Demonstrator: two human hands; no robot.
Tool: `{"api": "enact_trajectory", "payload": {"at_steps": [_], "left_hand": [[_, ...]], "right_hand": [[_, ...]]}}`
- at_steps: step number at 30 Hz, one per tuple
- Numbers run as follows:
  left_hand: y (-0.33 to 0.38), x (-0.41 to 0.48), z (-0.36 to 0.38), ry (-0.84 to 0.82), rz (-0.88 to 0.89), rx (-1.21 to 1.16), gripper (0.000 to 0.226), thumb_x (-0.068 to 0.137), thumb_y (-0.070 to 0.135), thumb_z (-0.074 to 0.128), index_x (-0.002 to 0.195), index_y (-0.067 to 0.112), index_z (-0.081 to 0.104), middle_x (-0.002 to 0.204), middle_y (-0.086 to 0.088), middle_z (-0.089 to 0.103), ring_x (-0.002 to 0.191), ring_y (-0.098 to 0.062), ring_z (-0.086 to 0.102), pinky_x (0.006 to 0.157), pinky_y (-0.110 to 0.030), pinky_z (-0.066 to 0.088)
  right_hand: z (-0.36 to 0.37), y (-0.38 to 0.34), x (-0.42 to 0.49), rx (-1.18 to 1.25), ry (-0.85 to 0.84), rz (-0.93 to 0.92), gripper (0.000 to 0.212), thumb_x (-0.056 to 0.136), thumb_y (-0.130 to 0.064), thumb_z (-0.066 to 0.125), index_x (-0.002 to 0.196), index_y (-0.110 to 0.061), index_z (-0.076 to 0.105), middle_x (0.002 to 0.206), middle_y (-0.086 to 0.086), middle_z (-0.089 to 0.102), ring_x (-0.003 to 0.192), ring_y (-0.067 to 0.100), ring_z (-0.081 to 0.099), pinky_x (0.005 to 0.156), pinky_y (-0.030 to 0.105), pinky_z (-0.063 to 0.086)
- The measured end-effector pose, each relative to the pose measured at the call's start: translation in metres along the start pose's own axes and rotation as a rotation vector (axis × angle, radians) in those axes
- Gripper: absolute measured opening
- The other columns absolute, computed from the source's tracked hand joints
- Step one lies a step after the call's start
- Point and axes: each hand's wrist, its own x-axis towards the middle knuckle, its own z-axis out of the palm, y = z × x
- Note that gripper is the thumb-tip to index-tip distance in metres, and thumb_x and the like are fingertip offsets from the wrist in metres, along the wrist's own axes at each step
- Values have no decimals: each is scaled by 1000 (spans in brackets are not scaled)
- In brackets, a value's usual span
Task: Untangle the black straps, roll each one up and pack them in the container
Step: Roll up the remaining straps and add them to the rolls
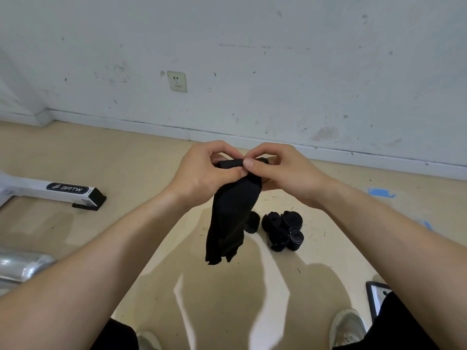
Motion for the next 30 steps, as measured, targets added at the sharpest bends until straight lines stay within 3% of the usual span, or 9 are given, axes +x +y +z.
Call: {"api": "enact_trajectory", "payload": {"at_steps": [3,8,10,14,19,24,28,30], "left_hand": [[1,2,0,3,11,8,19,81,14,87,94,21,75,86,-10,78,84,-27,75,80,-43,60],[1,2,0,-1,-3,2,21,81,7,85,94,20,74,86,-8,77,80,-23,72,79,-41,60],[0,2,1,-20,-41,-59,23,81,5,84,96,19,72,90,-9,78,80,-22,73,75,-36,60],[2,2,-2,-118,-194,-205,26,86,5,79,100,19,61,92,-9,78,78,-22,74,61,-31,58],[2,0,-8,-177,-272,-491,20,89,1,72,98,16,63,88,-11,74,76,-24,73,60,-26,57],[-1,0,5,-45,-298,-455,25,86,-6,73,95,16,67,84,-5,76,68,-19,71,56,-24,54],[-3,2,12,55,-250,-392,25,82,-7,77,87,17,70,81,-3,76,69,-18,71,59,-24,55],[-3,2,13,75,-229,-376,24,81,-6,77,85,17,70,81,-3,75,71,-17,71,61,-24,54]], "right_hand": [[-1,2,-1,37,55,-57,15,91,-8,73,105,-10,68,95,21,72,84,26,74,80,38,62],[2,1,-3,29,78,-102,18,89,-1,73,100,-14,66,104,30,66,81,26,68,80,43,63],[2,1,-3,17,68,-125,17,90,0,71,97,-15,67,99,24,64,80,25,66,78,43,62],[2,2,-3,27,40,-139,18,92,1,68,89,-16,69,93,12,63,77,17,64,71,29,56],[2,-2,-3,11,62,-159,18,90,4,67,84,-13,69,87,6,65,77,15,64,73,30,59],[2,-3,-2,-52,102,-158,24,91,4,59,79,-12,72,93,25,66,79,21,65,77,39,62],[2,-2,-3,12,92,-140,4,95,-11,68,91,-9,67,89,16,65,78,22,67,71,35,59],[1,0,-3,34,115,-133,15,93,-11,72,101,-13,59,93,15,63,76,23,68,68,35,60]]}}
